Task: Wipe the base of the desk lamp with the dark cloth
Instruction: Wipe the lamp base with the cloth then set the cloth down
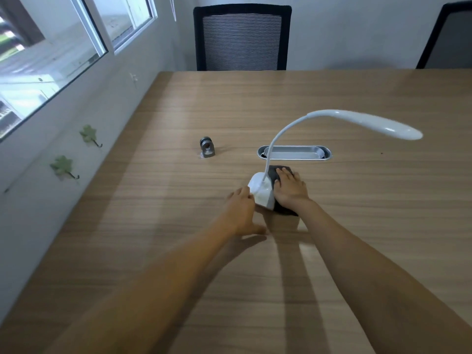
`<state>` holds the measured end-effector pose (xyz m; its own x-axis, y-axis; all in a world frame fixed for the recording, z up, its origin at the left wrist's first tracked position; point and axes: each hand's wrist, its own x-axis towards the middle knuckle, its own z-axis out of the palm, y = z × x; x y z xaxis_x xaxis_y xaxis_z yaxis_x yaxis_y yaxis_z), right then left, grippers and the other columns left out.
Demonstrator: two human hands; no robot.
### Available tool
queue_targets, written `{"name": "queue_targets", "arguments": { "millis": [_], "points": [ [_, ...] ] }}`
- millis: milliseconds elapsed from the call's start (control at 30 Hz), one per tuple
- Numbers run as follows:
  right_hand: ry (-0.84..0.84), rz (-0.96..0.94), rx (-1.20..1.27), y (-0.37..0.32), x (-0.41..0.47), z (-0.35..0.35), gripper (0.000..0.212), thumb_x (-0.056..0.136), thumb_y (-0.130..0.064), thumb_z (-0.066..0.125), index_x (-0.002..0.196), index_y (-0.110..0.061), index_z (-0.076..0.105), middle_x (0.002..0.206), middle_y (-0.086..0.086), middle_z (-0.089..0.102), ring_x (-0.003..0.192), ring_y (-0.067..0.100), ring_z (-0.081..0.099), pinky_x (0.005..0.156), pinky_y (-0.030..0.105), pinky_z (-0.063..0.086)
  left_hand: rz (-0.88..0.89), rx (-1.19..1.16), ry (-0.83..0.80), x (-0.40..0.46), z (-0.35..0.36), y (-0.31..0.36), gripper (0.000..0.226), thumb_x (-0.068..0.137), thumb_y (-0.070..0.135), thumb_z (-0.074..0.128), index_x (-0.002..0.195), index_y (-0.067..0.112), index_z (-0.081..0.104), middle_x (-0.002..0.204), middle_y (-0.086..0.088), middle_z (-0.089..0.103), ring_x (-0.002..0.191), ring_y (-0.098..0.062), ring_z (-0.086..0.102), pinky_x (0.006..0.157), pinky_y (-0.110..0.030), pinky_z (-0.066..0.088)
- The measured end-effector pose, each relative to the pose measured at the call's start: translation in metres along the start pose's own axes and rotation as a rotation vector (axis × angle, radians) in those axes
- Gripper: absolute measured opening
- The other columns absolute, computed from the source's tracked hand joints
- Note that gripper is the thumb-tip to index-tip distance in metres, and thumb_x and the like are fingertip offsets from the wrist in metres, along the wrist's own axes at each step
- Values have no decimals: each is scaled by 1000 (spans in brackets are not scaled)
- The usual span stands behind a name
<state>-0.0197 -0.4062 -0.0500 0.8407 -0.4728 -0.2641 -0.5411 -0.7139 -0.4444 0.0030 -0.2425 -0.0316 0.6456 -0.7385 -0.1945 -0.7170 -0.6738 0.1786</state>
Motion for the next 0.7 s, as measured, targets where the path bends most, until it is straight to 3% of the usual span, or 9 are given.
{"name": "queue_targets", "arguments": {
  "millis": [100, 200, 300, 400, 567, 700],
  "points": [
    [50, -37, 22, -3, 0, 1, 49, 98, -26, 28, 146, -19, 29, 159, -1, 21, 148, 25, 9, 121, 48, 14, 53, 9, -19, -9, 2, 3, 76, 64, 68, 68, 105, 5, 59, 113, -11, 51, 106, -27, 49, 94, -38, 41],
    [115, -105, 68, 1, -4, 2, 44, 96, -21, 33, 139, -16, 42, 153, 2, 35, 143, 26, 24, 119, 45, 21, 57, -85, -54, -10, -3, 0, 57, 76, 56, 65, 98, 4, 64, 110, -15, 55, 104, -30, 53, 90, -40, 46],
    [89, -197, 119, 8, -6, 0, 42, 96, -15, 37, 136, -11, 47, 150, 7, 41, 141, 27, 28, 120, 42, 22, 15, -255, -10, -2, -18, -17, 42, 83, 35, 65, 117, 10, 64, 124, -14, 56, 116, -30, 52, 99, -39, 43],
    [47, -308, 90, 15, -9, 0, 41, 97, -11, 40, 136, -11, 48, 150, 7, 41, 141, 26, 28, 121, 39, 20, 33, -235, 30, 9, -28, -29, 54, 81, 33, 69, 128, 12, 57, 133, -13, 55, 124, -29, 50, 104, -36, 37],
    [20, -385, 15, 21, -7, 1, 42, 98, -14, 38, 139, -13, 44, 153, 5, 38, 143, 25, 26, 123, 37, 16, 58, -245, -94, 19, -23, -32, 64, 82, 41, 69, 136, 12, 51, 148, -4, 46, 135, -24, 39, 111, -30, 26],
    [208, -279, 33, 17, -19, 13, 43, 96, -15, 41, 138, -9, 46, 150, 8, 41, 142, 23, 30, 121, 37, 20, 52, -270, -105, 19, -18, -35, 70, 84, 43, 65, 143, 14, 41, 152, -3, 40, 146, -22, 21, 111, -23, 5]
  ]
}}
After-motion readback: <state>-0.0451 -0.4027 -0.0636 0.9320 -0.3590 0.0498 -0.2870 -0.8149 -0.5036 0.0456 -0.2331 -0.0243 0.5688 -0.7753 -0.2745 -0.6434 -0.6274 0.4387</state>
